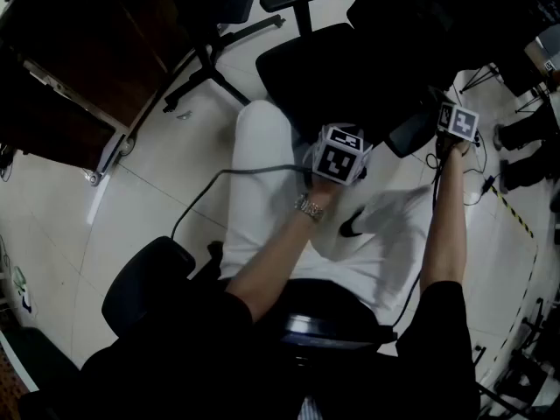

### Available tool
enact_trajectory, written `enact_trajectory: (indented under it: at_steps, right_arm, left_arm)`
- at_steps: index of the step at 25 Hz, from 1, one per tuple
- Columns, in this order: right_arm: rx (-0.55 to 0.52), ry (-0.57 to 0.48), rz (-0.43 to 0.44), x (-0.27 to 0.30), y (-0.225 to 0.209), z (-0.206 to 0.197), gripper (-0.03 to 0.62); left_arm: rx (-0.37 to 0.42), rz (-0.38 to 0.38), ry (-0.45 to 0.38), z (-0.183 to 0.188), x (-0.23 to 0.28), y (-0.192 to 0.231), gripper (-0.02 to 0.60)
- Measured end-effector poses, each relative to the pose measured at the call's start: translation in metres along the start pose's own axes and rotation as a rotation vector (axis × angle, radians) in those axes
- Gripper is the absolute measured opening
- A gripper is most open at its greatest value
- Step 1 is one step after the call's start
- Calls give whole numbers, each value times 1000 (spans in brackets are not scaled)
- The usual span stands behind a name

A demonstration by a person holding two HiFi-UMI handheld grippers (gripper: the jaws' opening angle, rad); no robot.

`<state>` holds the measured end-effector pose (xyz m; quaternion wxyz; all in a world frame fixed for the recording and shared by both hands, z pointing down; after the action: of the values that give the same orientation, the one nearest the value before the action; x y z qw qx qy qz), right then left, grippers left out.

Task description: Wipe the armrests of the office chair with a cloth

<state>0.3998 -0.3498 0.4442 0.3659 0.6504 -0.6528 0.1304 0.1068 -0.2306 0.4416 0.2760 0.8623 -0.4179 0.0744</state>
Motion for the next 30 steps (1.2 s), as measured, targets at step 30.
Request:
enact_trajectory:
  at_steps: [30]
  right_arm:
    - [-209,-203,378,-98,90,-4,25]
  left_arm:
    - [10,-1,-20,3,-7,-2,-6]
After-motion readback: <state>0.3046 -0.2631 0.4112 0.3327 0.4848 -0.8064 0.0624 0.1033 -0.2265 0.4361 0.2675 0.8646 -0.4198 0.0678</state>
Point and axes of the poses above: the fingertips, and each gripper's own axes: x forward along the fingers, y to its left, z out of its top, the point moved 4 cm from there along -x, backward along the fingers, and after that the axes turned 10 degrees about -x, right-handed, at the moved point
